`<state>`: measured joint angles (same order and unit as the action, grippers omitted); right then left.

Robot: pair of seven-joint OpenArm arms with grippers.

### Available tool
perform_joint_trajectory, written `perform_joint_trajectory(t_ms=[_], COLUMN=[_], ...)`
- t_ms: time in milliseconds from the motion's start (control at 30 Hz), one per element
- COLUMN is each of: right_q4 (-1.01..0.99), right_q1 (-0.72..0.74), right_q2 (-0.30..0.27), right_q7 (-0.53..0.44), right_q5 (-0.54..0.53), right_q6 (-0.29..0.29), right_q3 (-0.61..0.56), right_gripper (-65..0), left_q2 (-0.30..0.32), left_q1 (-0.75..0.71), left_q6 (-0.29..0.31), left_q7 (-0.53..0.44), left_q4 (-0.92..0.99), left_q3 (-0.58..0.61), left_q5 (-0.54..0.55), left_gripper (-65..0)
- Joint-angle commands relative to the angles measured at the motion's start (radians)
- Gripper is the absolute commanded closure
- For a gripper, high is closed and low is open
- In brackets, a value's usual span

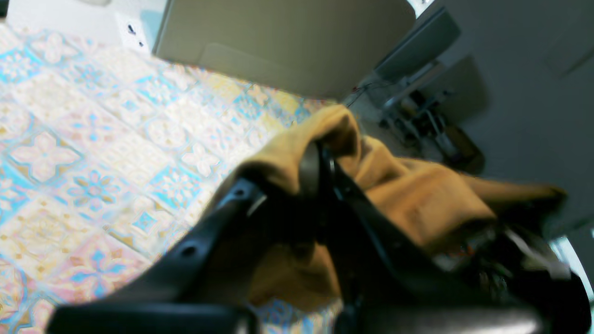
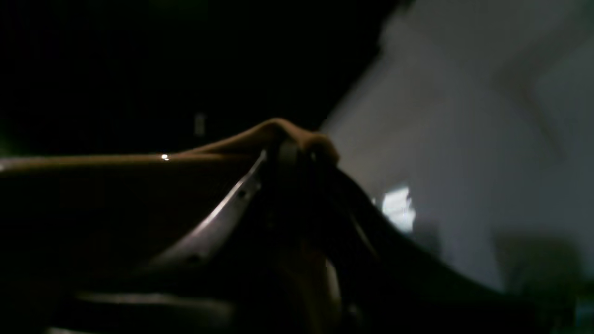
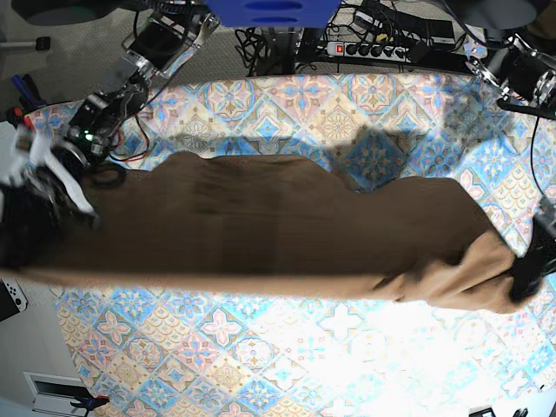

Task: Layout the t-shirt on the table in an organized manner, then fold the t-shirt properly
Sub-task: 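Lift the shirt high with both grippers and stretch it, then lower the brown shirt onto the table and open both grippers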

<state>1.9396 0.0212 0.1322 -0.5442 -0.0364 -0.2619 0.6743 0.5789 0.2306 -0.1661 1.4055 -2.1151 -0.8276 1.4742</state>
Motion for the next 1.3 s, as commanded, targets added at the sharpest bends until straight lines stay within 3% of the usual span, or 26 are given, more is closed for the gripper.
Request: perform_joint_trajectory(t_ms=[0,200,300,433,600,733,833,933,1033,1133,1267], right_q4=[0.016,-0.062,-0.165,-0.329,-0.622,-0.926,-1.156,-1.31,-1.383,-1.385,-1.385], right_q1=[0.016,0.018,0.018,0.104,0.276,0.42,0.592,0.725,0.767,0.765,0.765], right_q2=[-0.019,-0.045,-0.078,-0.105,-0.156,-0.222,-0.23,-0.231,-0.262,-0.305,-0.306], right_q7=[-0.001,0.108,0.171,0.243,0.299,0.333,0.378,0.382,0.388,0.39,0.385], right_q5=[-0.015,-0.017,-0.017,-0.017,-0.017,-0.017,-0.017,-0.017,0.01,0.069,0.092], right_q6=[0.003,0.003,0.003,0.003,0.003,0.003,0.003,0.003,0.003,0.003,0.003], right_q3=[-0.015,-0.115,-0.182,-0.259,-0.322,-0.374,-0.402,-0.405,-0.431,-0.508,-0.546], right_gripper=[0.0,0.0,0.0,0.0,0.0,0.0,0.0,-12.1,-25.4,-38.0,-51.0], left_q2=[0.019,-0.084,-0.122,-0.184,-0.205,-0.205,-0.205,-0.207,-0.207,-0.221,-0.248], left_q1=[0.017,0.003,0.006,0.033,0.126,0.247,0.338,0.395,0.404,0.398,0.364], left_q6=[-0.005,0.004,0.041,0.179,0.294,0.313,0.313,0.313,0.313,0.313,0.313], left_q7=[-0.009,-0.009,-0.009,-0.05,-0.326,-0.613,-0.78,-0.819,-0.813,-0.814,-0.819], left_q4=[-0.006,0.025,0.067,0.207,0.614,0.973,1.189,1.297,1.312,1.312,1.312], left_q3=[0.041,0.175,0.256,0.339,0.522,0.577,0.581,0.581,0.581,0.584,0.595], left_q5=[0.009,0.007,-0.246,-0.607,-0.959,-1.065,-1.093,-1.122,-1.165,-1.213,-1.271], left_gripper=[0.0,0.0,0.0,0.0,0.0,0.0,0.0,0.0,-0.9,-10.6,-22.3])
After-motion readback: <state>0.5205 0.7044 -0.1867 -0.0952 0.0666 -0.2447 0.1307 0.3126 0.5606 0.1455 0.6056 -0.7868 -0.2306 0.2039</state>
